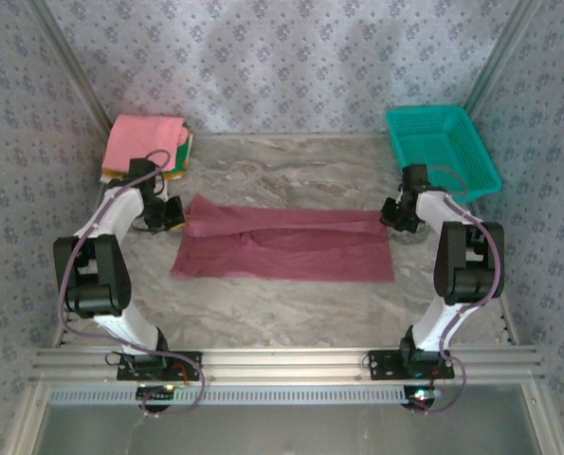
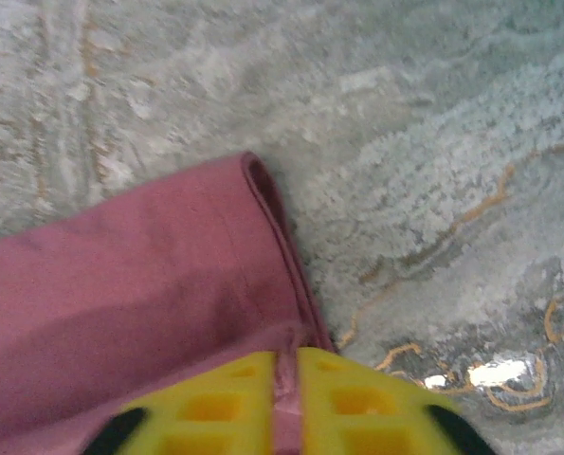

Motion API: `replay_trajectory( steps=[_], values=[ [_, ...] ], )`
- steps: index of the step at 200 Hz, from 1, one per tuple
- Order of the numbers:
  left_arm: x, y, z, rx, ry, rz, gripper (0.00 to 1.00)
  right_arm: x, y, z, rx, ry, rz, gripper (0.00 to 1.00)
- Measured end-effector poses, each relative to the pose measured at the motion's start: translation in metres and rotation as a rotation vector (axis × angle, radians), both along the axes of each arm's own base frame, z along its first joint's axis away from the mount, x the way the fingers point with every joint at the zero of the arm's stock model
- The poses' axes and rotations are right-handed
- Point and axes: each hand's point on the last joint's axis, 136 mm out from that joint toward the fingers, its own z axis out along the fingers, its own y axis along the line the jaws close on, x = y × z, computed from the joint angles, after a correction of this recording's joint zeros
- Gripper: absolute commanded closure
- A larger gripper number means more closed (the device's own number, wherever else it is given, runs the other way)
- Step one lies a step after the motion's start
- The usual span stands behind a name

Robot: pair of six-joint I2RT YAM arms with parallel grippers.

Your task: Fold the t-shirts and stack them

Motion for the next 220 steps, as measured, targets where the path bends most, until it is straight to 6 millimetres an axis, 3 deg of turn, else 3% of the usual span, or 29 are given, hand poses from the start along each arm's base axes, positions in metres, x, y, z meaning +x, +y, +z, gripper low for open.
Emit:
replay_trajectory(
  steps=[20, 37, 52, 74, 99, 117, 174, 220],
  values=[
    [0.000, -0.002, -0.001, -0.014, 0.000, -0.003, 1.00, 0.000, -0.003, 0.000, -0.007, -0.001, -0.004, 0.59],
    [-0.001, -0.002, -0.003, -0.020, 0.001, -0.003, 1.00, 0.000, -0.005, 0.004, -0.016, -0.010, -0.006, 0.61],
    [-0.003, -0.004, -0.005, -0.027, 0.006, -0.005, 1.00, 0.001, -0.006, 0.016, -0.019, -0.039, -0.014, 0.78],
    [-0.004, -0.006, -0.005, -0.043, 0.009, -0.009, 1.00, 0.011, -0.001, 0.040, 0.004, -0.098, -0.013, 0.70],
    [-0.004, -0.011, -0.004, -0.070, 0.010, -0.010, 1.00, 0.025, 0.013, 0.063, 0.021, -0.157, 0.015, 0.73],
    [-0.003, -0.012, -0.003, -0.079, 0.009, -0.009, 1.00, 0.028, 0.022, 0.068, 0.036, -0.170, 0.036, 0.70],
    [0.001, -0.019, 0.011, -0.126, 0.000, -0.009, 1.00, 0.028, 0.030, 0.043, 0.088, -0.104, 0.034, 0.68],
    [0.016, -0.028, 0.048, -0.189, -0.058, -0.007, 1.00, 0.027, 0.032, 0.021, 0.107, -0.050, 0.022, 0.67]
  ],
)
